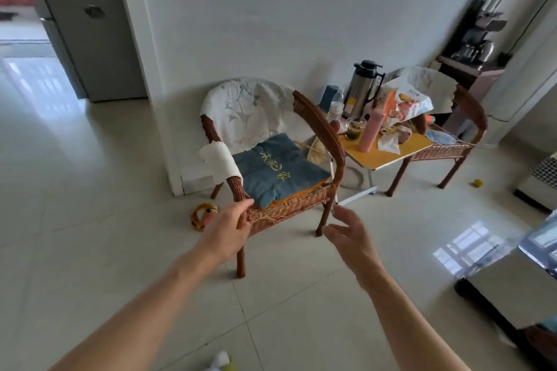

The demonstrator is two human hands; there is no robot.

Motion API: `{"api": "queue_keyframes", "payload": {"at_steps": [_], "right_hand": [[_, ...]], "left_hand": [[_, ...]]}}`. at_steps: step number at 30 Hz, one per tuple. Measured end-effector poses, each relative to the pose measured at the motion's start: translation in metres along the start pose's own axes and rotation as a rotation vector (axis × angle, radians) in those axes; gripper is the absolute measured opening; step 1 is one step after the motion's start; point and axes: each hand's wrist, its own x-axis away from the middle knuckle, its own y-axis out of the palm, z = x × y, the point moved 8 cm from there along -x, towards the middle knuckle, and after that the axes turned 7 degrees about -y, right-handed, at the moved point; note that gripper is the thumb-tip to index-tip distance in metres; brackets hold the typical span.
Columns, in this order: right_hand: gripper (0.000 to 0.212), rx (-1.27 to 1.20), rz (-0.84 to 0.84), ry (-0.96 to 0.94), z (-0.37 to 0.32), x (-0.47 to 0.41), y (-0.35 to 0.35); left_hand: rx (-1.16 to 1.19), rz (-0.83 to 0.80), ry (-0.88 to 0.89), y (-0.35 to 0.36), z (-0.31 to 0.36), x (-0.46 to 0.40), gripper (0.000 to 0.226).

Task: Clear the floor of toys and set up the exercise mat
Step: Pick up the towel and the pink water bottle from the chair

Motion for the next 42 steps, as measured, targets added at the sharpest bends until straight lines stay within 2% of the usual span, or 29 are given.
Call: {"api": "queue_keyframes", "payload": {"at_steps": [5,10,14,19,22,27,33,39,42], "right_hand": [[0.040,0.010,-0.114,-0.038,0.000,-0.093,0.039],[0.045,0.045,-0.238,-0.028,0.003,-0.181,0.085],[0.047,0.092,-0.318,-0.036,0.002,-0.239,0.123],[0.045,0.076,-0.450,0.063,0.016,-0.290,0.171],[0.046,0.063,-0.502,0.167,0.036,-0.310,0.194],[0.045,0.075,-0.615,0.349,0.071,-0.347,0.238],[0.014,-0.006,-0.790,0.612,0.119,-0.367,0.279],[0.009,-0.011,-0.834,0.841,0.154,-0.370,0.306],[0.018,-0.027,-0.872,0.956,0.167,-0.361,0.314]], "left_hand": [[0.025,0.067,-0.064,-0.005,-0.022,-0.076,0.046],[0.165,0.083,-0.202,-0.011,-0.050,-0.153,0.041],[0.143,0.074,-0.280,-0.019,-0.068,-0.196,0.041],[0.115,0.118,-0.368,-0.032,-0.087,-0.235,0.045],[0.107,0.140,-0.426,-0.034,-0.096,-0.245,0.045],[0.132,0.297,-0.520,-0.031,-0.106,-0.255,0.043],[0.166,0.406,-0.776,-0.009,-0.110,-0.264,0.047],[0.197,0.471,-0.913,0.008,-0.110,-0.268,0.047],[0.190,0.493,-0.959,0.013,-0.112,-0.261,0.048]]}}
